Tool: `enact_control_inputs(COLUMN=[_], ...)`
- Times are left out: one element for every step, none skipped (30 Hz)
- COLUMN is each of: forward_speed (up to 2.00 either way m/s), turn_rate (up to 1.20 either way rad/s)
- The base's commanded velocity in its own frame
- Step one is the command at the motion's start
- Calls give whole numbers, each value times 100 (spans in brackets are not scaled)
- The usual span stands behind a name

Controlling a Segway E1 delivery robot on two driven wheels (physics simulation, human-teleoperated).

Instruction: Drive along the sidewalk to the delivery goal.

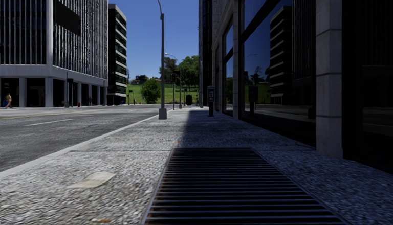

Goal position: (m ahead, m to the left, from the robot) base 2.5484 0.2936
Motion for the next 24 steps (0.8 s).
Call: enact_control_inputs(forward_speed=[147, 147, 147, 147, 147, 147, 147, 147, 147, 147, 147, 147, 147, 147, 147, 147, 147, 147, 147, 147, 147, 147, 147, 147], turn_rate=[0, 0, 0, 0, 0, 0, 0, 0, 0, 0, 0, 0, 0, 0, 0, 0, 0, 0, 0, 1, 13, 26, 26, 41])
